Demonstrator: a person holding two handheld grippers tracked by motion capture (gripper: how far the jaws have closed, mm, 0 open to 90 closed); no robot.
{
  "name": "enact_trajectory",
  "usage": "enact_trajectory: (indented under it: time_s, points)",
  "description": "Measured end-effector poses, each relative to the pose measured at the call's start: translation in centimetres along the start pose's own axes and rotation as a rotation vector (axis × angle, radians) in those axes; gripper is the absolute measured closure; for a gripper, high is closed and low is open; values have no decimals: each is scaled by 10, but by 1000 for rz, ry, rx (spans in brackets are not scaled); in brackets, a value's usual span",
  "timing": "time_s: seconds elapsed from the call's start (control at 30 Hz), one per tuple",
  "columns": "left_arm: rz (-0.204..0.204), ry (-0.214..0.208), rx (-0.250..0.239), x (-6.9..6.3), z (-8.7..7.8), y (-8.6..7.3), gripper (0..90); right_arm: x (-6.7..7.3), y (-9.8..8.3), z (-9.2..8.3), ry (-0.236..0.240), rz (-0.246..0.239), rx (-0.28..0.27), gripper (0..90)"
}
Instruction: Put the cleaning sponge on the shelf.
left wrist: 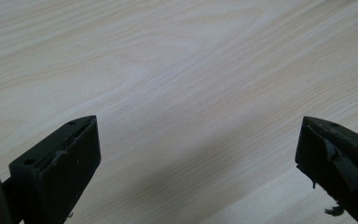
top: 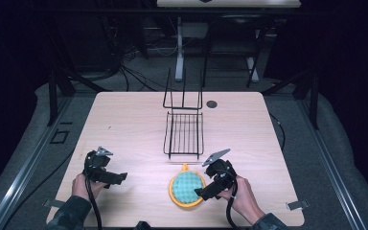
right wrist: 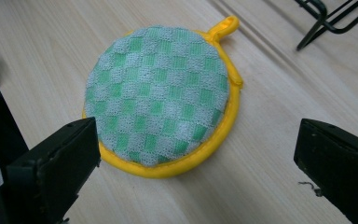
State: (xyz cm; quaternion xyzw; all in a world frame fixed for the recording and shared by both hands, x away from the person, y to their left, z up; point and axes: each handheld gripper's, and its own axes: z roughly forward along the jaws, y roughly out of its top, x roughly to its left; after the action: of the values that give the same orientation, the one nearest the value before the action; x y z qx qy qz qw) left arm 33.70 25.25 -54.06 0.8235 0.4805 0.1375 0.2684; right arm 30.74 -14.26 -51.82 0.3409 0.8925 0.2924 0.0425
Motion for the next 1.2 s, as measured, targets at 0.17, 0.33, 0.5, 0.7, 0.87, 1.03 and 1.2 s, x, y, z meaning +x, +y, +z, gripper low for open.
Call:
enact_trajectory:
  time_s: [0.17,0.33,0.5,0.7,0.87,1.03,1.2]
  points:
    - [-7,-5,4,2,1,0,1,1,4,7,9,-3,8,0]
    - [-7,-7,10,1,0,0,1,2,7,13,16,-10,24,0]
    - [-6,-4,13,1,1,0,1,4,8,22,24,-6,42,20]
    - [2,-5,23,1,1,0,2,5,9,30,32,3,58,148]
    - [-1,-7,32,1,2,-1,1,3,6,37,22,17,83,303]
    - [-1,-11,31,0,2,-1,1,3,4,37,23,50,76,406]
    - [3,-9,32,0,3,-1,2,2,-1,38,20,67,49,485]
